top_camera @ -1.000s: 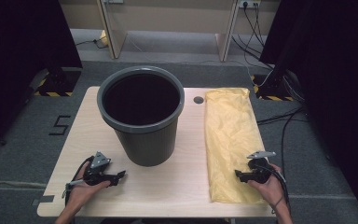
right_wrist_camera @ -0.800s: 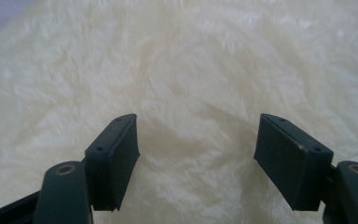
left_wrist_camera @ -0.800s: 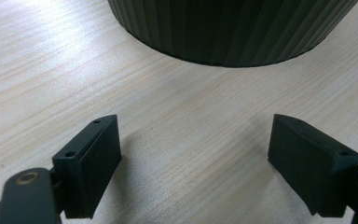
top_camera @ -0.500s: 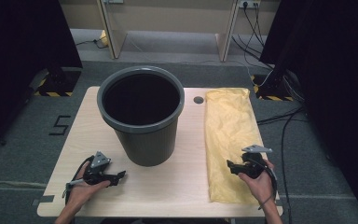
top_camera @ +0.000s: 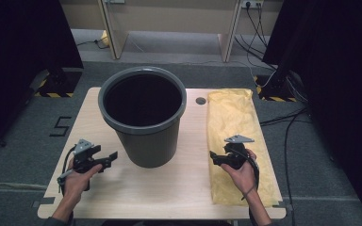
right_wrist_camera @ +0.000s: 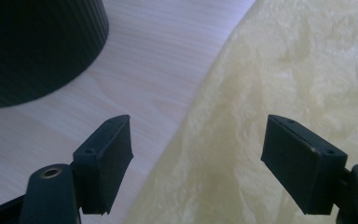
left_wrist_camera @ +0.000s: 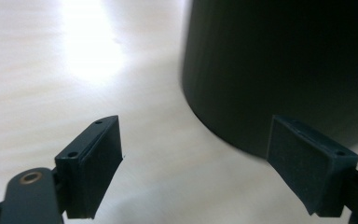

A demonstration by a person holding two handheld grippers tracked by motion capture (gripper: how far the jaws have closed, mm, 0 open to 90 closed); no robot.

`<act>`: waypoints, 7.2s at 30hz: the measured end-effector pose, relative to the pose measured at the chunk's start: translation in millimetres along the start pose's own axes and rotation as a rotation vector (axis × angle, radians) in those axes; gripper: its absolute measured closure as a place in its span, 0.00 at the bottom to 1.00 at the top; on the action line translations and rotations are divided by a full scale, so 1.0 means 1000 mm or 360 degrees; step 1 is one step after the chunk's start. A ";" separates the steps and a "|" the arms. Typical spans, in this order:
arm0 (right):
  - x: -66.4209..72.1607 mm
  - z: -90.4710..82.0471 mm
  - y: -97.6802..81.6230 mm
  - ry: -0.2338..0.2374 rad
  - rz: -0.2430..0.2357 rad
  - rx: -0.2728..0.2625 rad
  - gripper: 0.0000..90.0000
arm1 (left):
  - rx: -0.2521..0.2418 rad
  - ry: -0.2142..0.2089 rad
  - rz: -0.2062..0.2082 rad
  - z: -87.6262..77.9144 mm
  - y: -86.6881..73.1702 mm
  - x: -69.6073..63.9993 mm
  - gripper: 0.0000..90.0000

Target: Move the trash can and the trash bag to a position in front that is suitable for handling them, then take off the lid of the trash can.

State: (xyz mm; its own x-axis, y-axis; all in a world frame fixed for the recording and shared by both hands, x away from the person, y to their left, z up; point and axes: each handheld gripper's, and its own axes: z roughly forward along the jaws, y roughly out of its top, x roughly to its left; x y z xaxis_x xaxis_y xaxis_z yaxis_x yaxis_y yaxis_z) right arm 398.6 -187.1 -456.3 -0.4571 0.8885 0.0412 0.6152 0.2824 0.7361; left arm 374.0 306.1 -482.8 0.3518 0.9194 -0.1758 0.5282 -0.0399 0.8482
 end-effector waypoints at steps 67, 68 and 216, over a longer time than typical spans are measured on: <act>0.026 0.043 0.043 0.0098 -0.0014 -0.0097 0.29 | 0.0085 -0.0170 0.0103 0.077 0.023 -0.079 0.19; 0.025 0.044 0.043 0.0097 -0.0010 -0.0100 0.29 | 0.0085 -0.0171 0.0102 0.077 0.023 -0.079 0.19; -0.023 -0.027 -0.072 0.0085 0.0086 0.0143 0.19 | 0.0223 -0.0150 0.0189 -0.005 0.285 -0.046 0.19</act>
State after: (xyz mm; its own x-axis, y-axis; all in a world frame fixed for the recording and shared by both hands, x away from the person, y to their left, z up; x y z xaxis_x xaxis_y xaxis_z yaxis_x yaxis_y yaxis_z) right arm 347.4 -237.6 -491.8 -0.4537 0.8834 0.1170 0.6938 0.2678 0.6686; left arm 504.5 254.3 -231.0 0.4852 0.8646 -0.1304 0.5787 -0.2057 0.7892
